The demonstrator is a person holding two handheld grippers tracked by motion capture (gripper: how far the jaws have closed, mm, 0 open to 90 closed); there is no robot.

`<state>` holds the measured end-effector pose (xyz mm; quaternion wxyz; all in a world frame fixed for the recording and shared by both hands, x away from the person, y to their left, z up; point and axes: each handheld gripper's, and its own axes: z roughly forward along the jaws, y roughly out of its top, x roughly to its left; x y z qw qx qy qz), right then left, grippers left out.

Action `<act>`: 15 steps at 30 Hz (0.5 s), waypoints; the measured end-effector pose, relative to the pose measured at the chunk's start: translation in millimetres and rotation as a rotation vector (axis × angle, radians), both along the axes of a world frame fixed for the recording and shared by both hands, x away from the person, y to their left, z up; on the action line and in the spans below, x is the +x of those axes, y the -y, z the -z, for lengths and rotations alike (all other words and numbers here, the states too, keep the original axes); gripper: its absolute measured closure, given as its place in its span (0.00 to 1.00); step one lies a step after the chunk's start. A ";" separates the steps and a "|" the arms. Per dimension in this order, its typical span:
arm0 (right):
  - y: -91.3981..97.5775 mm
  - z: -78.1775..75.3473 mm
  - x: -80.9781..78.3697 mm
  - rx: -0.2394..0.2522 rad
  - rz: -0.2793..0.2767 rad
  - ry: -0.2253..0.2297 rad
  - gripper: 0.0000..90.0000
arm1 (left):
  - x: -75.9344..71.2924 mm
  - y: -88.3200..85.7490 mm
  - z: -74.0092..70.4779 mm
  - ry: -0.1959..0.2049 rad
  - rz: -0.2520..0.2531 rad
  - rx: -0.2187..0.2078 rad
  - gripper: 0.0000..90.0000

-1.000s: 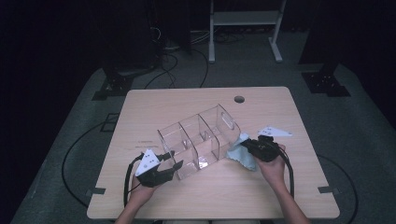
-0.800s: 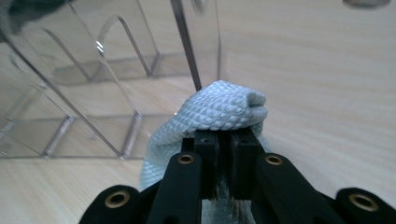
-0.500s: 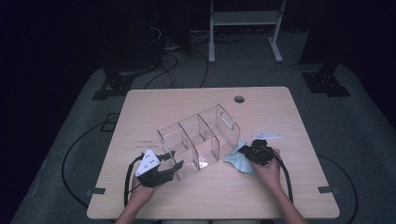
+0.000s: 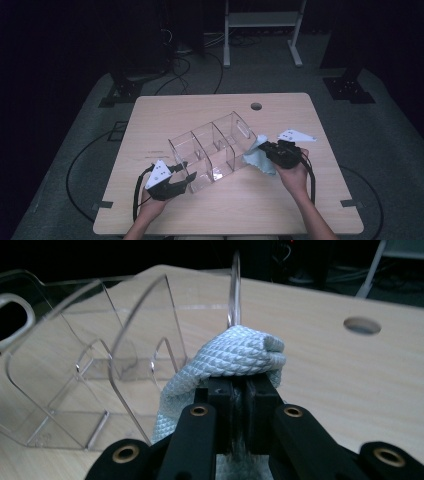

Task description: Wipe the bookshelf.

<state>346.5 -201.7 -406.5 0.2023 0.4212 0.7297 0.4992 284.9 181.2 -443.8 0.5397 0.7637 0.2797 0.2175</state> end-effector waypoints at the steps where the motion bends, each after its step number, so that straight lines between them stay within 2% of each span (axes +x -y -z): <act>1: -1.2 -2.1 0.6 -0.006 -0.002 0.001 0.93 | 0.0 -0.1 0.0 0.000 0.000 0.000 0.54; 4: -5.1 0.4 2.1 -0.042 0.004 -0.005 0.93 | -0.4 0.0 0.0 0.001 0.002 0.001 0.54; 8: -3.5 11.5 0.8 -0.030 0.010 -0.021 0.93 | -0.2 0.2 0.1 0.001 0.002 0.000 0.54; 15: -5.1 47.5 8.5 -0.056 0.018 -0.107 0.93 | -0.3 1.6 0.3 0.003 0.000 0.001 0.54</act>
